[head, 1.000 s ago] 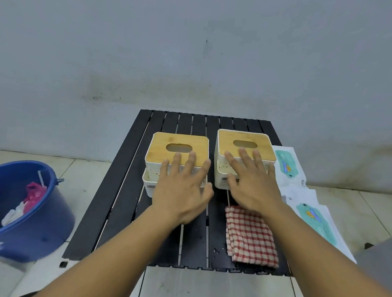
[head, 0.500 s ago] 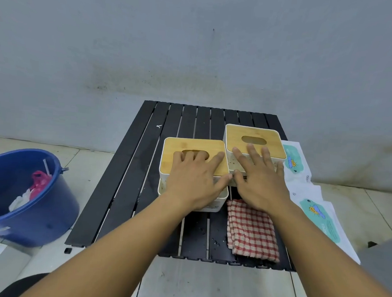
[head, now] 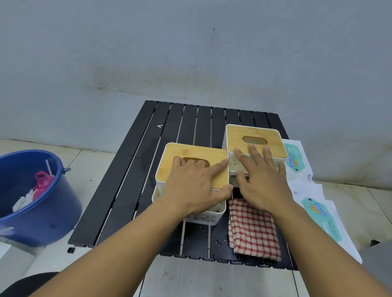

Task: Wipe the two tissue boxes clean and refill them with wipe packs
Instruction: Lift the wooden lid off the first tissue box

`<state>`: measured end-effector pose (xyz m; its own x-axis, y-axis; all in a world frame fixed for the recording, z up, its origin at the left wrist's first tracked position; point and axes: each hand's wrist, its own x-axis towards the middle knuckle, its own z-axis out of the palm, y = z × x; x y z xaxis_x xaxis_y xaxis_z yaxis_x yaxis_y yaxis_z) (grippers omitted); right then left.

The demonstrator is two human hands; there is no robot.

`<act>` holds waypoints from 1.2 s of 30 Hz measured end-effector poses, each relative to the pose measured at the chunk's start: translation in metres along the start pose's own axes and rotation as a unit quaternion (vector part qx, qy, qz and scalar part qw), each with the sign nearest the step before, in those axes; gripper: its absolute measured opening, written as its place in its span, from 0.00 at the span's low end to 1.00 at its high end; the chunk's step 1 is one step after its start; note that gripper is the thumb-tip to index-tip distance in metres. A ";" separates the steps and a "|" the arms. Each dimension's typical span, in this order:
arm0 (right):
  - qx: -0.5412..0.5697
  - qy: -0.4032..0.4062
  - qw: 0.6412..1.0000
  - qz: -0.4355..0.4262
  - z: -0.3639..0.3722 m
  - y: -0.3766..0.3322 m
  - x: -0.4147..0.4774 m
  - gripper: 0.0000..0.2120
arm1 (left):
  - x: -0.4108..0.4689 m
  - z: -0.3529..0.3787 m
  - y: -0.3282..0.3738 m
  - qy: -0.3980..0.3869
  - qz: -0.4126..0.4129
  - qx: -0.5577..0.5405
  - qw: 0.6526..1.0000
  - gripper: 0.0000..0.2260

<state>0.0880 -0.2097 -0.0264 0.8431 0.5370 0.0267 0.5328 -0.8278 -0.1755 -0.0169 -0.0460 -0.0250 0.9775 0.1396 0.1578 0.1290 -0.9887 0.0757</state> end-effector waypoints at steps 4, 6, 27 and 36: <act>0.001 -0.002 1.000 0.002 0.000 0.000 -0.001 0.28 | 0.001 -0.001 0.001 -0.003 -0.002 -0.002 1.000 0.36; 0.003 -0.002 1.000 0.002 0.000 0.001 -0.001 0.28 | 0.000 -0.001 0.002 -0.003 -0.003 -0.001 1.000 0.36; 0.014 -0.007 1.000 0.004 -0.003 0.001 0.001 0.26 | -0.004 -0.088 -0.030 0.110 -0.042 -0.558 0.821 0.30; -0.003 -0.006 1.000 0.002 0.002 0.004 0.005 0.26 | -0.012 -0.061 -0.116 0.046 -0.282 -0.383 0.878 0.21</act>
<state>0.0938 -0.2100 -0.0290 0.8441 0.5361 0.0146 0.5304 -0.8305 -0.1702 -0.0540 0.0699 0.0243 0.7712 0.6352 -0.0410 0.4046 -0.4394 0.8020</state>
